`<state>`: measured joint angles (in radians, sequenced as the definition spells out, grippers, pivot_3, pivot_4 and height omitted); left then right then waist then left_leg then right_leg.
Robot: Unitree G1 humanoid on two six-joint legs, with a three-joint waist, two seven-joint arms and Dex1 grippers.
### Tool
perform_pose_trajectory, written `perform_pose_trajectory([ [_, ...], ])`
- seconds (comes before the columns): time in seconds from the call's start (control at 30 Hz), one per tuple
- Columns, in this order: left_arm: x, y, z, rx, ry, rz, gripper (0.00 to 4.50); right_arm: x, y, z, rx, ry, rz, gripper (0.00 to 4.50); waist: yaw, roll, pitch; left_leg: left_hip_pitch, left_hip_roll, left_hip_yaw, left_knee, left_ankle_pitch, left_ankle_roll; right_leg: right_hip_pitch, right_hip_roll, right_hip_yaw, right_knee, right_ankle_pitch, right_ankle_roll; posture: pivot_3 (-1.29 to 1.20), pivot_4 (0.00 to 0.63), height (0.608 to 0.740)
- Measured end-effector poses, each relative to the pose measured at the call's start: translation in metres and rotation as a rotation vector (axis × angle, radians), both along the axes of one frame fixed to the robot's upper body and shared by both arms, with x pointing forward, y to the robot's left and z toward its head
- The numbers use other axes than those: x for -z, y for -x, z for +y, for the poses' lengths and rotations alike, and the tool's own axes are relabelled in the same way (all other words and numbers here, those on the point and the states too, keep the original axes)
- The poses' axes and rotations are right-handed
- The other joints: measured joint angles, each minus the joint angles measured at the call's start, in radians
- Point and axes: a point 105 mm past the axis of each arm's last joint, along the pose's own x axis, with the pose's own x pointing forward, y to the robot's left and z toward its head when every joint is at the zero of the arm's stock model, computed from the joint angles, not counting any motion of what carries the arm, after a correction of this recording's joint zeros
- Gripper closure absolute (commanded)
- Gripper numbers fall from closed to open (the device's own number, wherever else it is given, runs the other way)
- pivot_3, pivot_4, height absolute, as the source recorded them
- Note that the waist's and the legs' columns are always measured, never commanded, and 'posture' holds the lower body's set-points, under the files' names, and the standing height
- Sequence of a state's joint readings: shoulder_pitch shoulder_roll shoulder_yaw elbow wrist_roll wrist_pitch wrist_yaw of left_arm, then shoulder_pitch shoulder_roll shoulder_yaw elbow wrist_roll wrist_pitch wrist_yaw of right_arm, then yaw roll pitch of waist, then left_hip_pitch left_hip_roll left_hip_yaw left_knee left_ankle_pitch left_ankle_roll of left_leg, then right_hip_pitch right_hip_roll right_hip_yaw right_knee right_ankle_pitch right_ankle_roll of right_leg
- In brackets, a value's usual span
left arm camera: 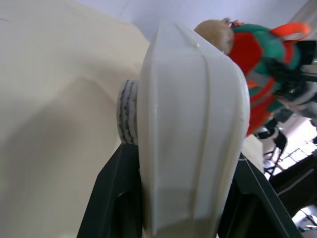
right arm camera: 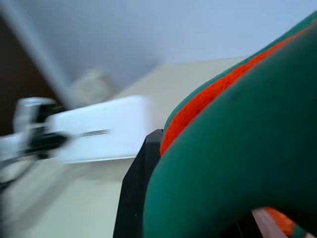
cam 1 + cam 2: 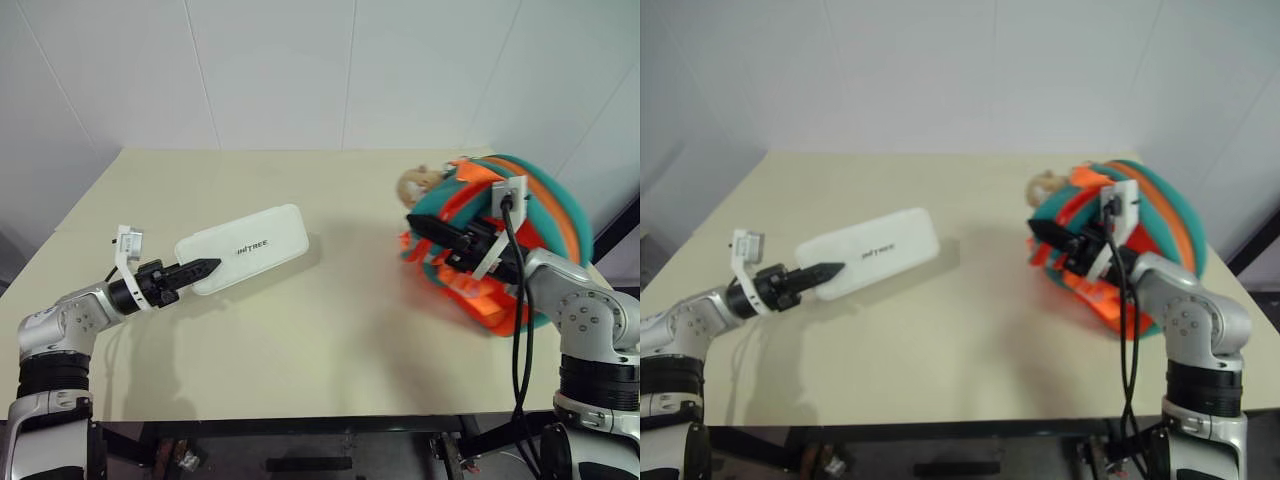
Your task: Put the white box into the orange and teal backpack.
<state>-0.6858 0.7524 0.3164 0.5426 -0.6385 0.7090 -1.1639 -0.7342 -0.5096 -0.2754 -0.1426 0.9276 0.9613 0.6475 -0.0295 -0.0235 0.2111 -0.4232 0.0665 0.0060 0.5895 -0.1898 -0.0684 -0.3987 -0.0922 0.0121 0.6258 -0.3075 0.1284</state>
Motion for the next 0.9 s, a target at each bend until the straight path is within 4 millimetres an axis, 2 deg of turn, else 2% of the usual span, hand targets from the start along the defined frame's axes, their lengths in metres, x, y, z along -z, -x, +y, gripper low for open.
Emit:
perform_pose_trajectory([
  [0.07, 0.003, 0.001, 0.007, -0.022, 0.001, 0.0, 3.18, 0.001, 0.016, 0.026, -0.171, 0.008, 0.019, 4.43, -0.002, 0.0, 0.0, 0.0, 0.0, 0.0, 0.0, 0.0, 0.0, 0.0, 0.0, 0.0, 0.0, 0.0, 0.0, 0.0, 0.15, 0.74],
  [0.17, 0.008, 0.003, 0.012, -0.04, 0.002, 0.005, 3.18, 0.002, 0.036, 0.046, -0.36, 0.021, 0.051, 4.43, 0.001, 0.0, 0.0, 0.0, 0.0, 0.001, 0.0, 0.0, 0.0, -0.001, 0.0, 0.0, 0.0, 0.0, 0.0, 0.0, 0.15, 0.74],
  [0.3, 0.016, 0.007, 0.019, -0.063, 0.004, 0.027, 3.18, 0.002, 0.06, 0.055, -0.56, 0.032, 0.098, 4.43, 0.002, 0.0, 0.0, -0.001, 0.0, 0.001, 0.0, -0.001, 0.001, -0.001, 0.0, 0.0, 0.0, 0.0, 0.0, 0.0, 0.15, 0.74],
  [0.43, 0.028, 0.016, 0.033, -0.103, -0.015, 0.069, 3.18, 0.008, 0.075, 0.047, -0.673, 0.103, 0.169, 4.43, 0.002, -0.001, 0.0, -0.001, 0.0, 0.001, 0.0, -0.001, 0.001, -0.001, 0.0, 0.001, 0.0, 0.0, -0.001, 0.0, 0.15, 0.74],
  [0.6, 0.03, 0.022, 0.042, -0.14, -0.013, 0.071, 3.18, 0.018, 0.072, 0.03, -0.684, 0.151, 0.241, 4.43, 0.002, -0.001, 0.0, -0.001, 0.0, 0.001, 0.001, -0.001, 0.001, -0.002, -0.001, 0.001, 0.0, -0.001, -0.001, 0.0, 0.15, 0.74],
  [0.77, 0.028, 0.03, 0.037, -0.118, -0.024, 0.06, 3.18, 0.037, 0.051, 0.004, -0.585, 0.204, 0.317, 4.43, 0.003, -0.001, 0.0, -0.001, 0.0, 0.003, 0.002, -0.003, 0.002, -0.002, -0.001, 0.002, 0.0, -0.001, -0.001, 0.0, 0.15, 0.74],
  [0.9, 0.012, 0.035, 0.023, -0.054, -0.022, 0.009, 3.18, 0.044, 0.049, -0.001, -0.602, 0.225, 0.337, 4.43, 0.003, -0.002, 0.0, -0.001, 0.0, 0.003, 0.002, -0.003, 0.002, -0.002, -0.001, 0.003, 0.0, -0.001, -0.001, 0.0, 0.15, 0.74],
])
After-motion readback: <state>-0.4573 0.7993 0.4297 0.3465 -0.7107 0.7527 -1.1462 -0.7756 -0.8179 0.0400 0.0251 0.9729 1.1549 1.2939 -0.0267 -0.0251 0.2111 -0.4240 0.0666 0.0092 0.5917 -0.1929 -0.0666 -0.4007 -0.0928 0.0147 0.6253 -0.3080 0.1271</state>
